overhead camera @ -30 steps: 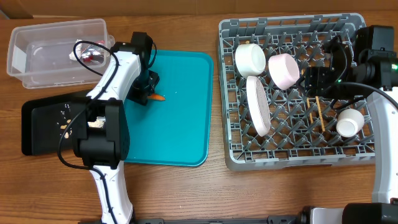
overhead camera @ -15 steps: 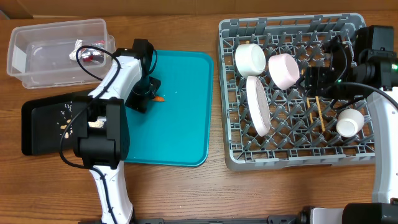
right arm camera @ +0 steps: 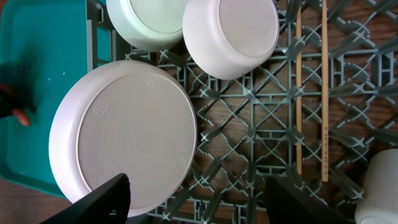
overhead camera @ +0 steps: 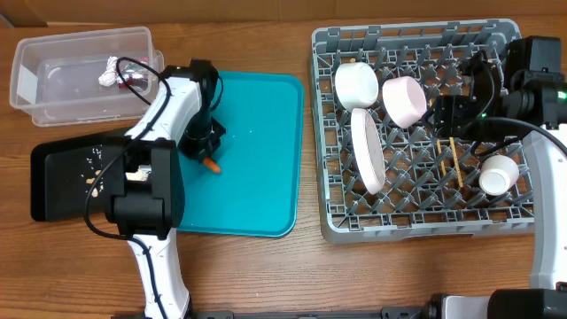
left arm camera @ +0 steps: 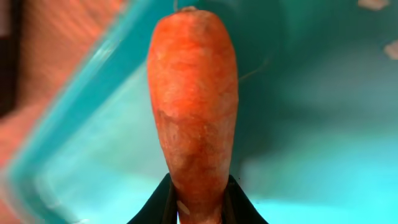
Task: Sort waste into correct bins and load items into the dishwasher
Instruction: 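Carry the carrot left and drop it onto the black tray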
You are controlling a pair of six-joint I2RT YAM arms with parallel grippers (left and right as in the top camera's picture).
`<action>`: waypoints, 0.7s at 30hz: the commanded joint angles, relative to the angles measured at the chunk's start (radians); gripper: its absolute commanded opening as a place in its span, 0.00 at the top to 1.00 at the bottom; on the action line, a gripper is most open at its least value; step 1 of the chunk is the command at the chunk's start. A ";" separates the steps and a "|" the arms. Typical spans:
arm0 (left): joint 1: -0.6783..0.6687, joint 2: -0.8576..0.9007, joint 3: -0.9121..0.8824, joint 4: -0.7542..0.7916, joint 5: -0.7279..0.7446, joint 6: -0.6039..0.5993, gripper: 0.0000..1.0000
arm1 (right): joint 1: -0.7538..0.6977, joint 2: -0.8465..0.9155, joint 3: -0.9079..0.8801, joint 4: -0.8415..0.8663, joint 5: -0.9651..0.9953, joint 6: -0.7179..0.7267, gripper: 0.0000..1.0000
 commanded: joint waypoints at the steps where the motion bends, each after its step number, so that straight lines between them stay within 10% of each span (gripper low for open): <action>1: 0.023 -0.010 0.130 -0.090 -0.120 0.109 0.96 | 0.003 -0.003 0.011 0.004 -0.008 0.005 0.28; 21: 0.432 -0.333 -0.032 -0.088 0.019 0.209 0.96 | 0.003 -0.003 0.011 0.000 -0.007 -0.006 0.28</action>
